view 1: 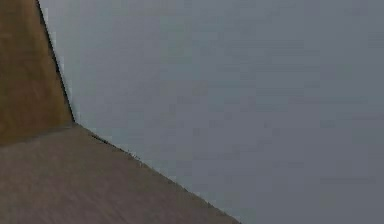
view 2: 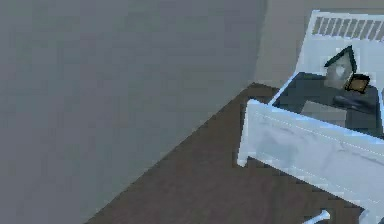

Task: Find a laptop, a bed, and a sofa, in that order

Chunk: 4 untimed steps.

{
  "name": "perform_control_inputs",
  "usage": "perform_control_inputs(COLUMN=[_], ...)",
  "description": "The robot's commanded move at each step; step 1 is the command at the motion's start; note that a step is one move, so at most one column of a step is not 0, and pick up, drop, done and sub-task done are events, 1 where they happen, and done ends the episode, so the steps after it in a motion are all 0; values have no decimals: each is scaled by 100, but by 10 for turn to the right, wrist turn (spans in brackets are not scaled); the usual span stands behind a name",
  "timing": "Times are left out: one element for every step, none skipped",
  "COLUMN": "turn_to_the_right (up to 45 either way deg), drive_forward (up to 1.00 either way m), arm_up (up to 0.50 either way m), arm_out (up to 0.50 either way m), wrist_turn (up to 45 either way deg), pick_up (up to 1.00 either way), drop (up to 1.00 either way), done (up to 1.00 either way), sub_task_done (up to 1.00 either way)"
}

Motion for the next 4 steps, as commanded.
perform_control_inputs(turn_to_the_right=[-450, -450, -330, 0], drive_forward=[0, 0, 0, 15], arm_up=[0, 0, 0, 0], arm_out=[0, 0, 0, 0], wrist_turn=[0, 0, 0, 0], pick_up=[0, 0, 0, 0], drop=[0, 0, 0, 0], done=[0, 0, 0, 0], sub_task_done=[0, 0, 0, 0])
